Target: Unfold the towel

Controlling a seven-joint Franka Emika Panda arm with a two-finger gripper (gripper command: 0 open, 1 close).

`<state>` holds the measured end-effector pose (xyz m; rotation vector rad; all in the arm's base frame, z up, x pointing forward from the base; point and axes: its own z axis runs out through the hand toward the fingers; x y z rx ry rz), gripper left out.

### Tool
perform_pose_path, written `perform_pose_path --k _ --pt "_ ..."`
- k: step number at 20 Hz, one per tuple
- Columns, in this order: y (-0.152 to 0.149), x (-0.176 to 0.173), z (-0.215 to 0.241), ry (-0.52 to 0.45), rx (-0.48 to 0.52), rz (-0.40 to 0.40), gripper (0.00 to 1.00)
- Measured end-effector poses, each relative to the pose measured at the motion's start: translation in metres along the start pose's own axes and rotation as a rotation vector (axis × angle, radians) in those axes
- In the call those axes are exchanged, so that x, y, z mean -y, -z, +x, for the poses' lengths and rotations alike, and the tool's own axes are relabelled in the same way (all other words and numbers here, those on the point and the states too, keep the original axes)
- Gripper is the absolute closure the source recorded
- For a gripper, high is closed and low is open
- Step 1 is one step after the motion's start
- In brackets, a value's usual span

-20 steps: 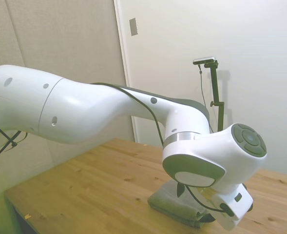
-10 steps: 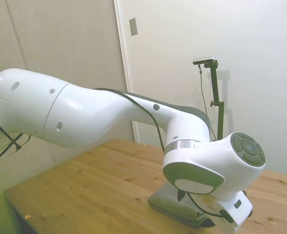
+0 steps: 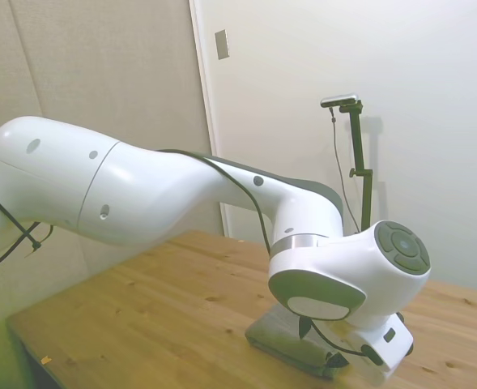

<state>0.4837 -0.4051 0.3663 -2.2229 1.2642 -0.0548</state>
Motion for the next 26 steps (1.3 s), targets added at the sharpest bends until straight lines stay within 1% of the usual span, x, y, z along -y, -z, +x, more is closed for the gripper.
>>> perform_pose_path --k 11,16,19,21,26 --pt "-0.003 -0.003 -0.001 -0.006 0.004 0.0 1.0" --pt "0.01 0.006 -0.003 0.008 -0.014 0.017 1.0" --pt "0.023 0.026 -0.012 0.039 -0.023 0.042 1.0" --pt "0.029 0.047 -0.024 0.074 -0.023 0.053 1.0" --pt "0.026 0.105 -0.058 0.148 -0.006 0.063 1.0"
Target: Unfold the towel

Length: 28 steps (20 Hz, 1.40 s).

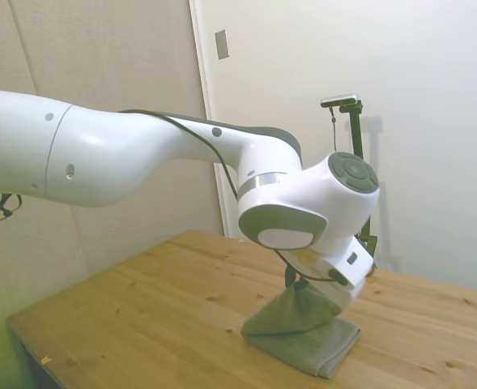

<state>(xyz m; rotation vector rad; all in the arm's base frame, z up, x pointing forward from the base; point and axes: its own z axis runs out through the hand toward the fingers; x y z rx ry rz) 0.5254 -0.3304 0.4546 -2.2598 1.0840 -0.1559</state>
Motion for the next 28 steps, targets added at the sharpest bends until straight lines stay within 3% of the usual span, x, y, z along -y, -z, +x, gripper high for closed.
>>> perform_pose_path --k 9,16,17,28 --pt "-0.05 0.102 -0.063 0.12 0.063 -0.002 1.0" --pt "-0.092 0.126 -0.098 0.167 0.102 -0.021 1.0" --pt "-0.098 0.127 -0.103 0.175 0.112 -0.025 0.0" --pt "-0.152 0.118 -0.141 0.224 0.22 -0.081 0.0"
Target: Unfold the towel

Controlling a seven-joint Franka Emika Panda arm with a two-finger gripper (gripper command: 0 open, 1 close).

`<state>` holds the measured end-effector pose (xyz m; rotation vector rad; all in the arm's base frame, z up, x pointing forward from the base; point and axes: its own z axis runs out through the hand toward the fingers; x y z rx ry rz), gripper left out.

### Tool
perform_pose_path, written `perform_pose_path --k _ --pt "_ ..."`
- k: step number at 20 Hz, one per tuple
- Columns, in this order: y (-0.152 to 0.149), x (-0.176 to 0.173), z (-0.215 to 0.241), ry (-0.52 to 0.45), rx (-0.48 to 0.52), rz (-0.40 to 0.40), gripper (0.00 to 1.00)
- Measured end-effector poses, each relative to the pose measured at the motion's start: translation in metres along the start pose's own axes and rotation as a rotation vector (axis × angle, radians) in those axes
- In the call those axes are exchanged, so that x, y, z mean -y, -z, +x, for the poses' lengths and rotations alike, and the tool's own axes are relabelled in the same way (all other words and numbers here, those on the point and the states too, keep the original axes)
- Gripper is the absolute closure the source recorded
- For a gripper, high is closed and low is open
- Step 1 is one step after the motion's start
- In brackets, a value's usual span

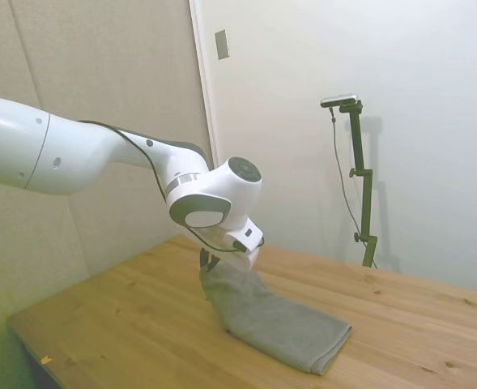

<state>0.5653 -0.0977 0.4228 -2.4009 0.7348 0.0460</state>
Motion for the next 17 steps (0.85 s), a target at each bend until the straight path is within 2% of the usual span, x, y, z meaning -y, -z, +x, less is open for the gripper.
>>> perform_pose_path --k 8,13,17 --pt "-0.002 -0.005 -0.004 0.0 0.014 -0.014 0.0" --pt "0.021 -0.013 -0.02 -0.106 -0.132 -0.181 0.0" --pt "0.035 -0.005 -0.078 -0.208 -0.26 -0.313 0.0"
